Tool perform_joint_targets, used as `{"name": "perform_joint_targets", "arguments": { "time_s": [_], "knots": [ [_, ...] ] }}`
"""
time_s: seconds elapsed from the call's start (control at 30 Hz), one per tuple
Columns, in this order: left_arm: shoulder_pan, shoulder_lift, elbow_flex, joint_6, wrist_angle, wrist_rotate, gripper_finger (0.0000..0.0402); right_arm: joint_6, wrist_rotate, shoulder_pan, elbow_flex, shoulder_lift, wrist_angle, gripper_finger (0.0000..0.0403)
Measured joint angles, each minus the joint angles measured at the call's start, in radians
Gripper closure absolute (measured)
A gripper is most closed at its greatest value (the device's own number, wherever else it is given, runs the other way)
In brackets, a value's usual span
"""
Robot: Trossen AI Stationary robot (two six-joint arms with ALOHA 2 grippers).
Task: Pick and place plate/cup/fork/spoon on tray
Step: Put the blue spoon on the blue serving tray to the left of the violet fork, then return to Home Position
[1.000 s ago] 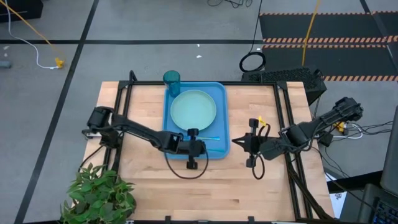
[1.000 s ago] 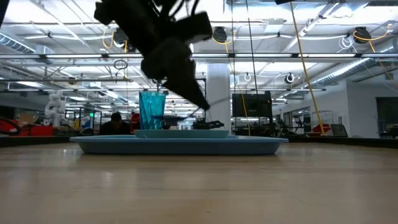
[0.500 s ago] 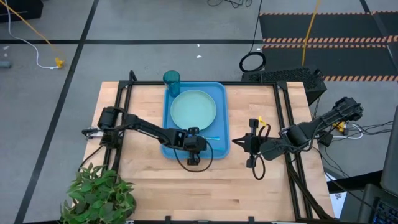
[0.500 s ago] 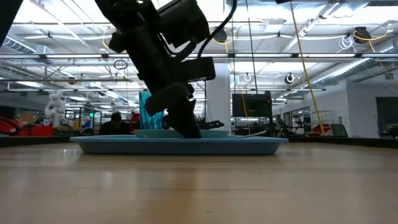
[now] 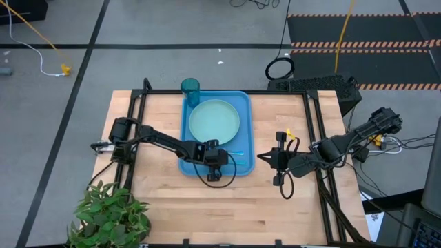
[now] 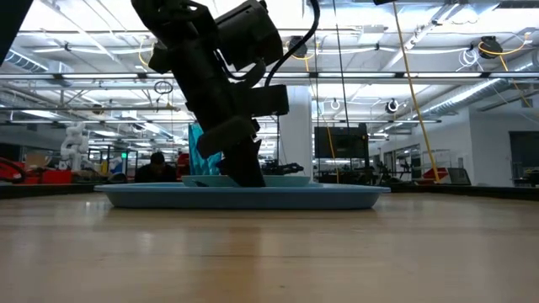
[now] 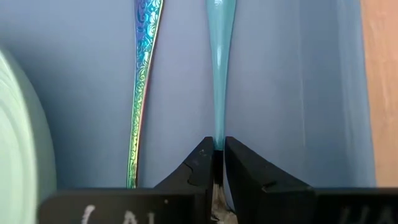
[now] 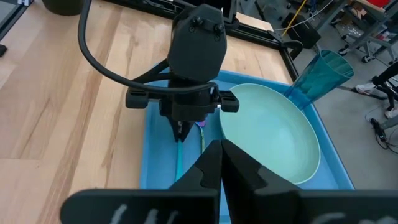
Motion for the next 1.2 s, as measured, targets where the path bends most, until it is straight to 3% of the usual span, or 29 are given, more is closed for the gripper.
{"name": "perform_joint_targets", "arguments": {
  "time_s": [0.43, 0.93, 1.2],
  "knots": [
    [0.000, -0.056, 0.000, -0.026, -0.021, 0.007, 0.0355, 0.000, 0.000, 0.000, 0.000, 0.000, 0.000, 0.0403],
    [-0.003, -0.409, 0.000, 0.049, -0.041, -0.009, 0.0355, -0.043, -0.004, -0.001, -0.084, -0.014, 0.081, 0.0403],
    [-0.002, -0.488, -0.017, 0.118, -0.014, -0.074, 0.0355, -0.060, -0.038, -0.008, -0.259, -0.140, 0.226, 0.0403]
  ]
}}
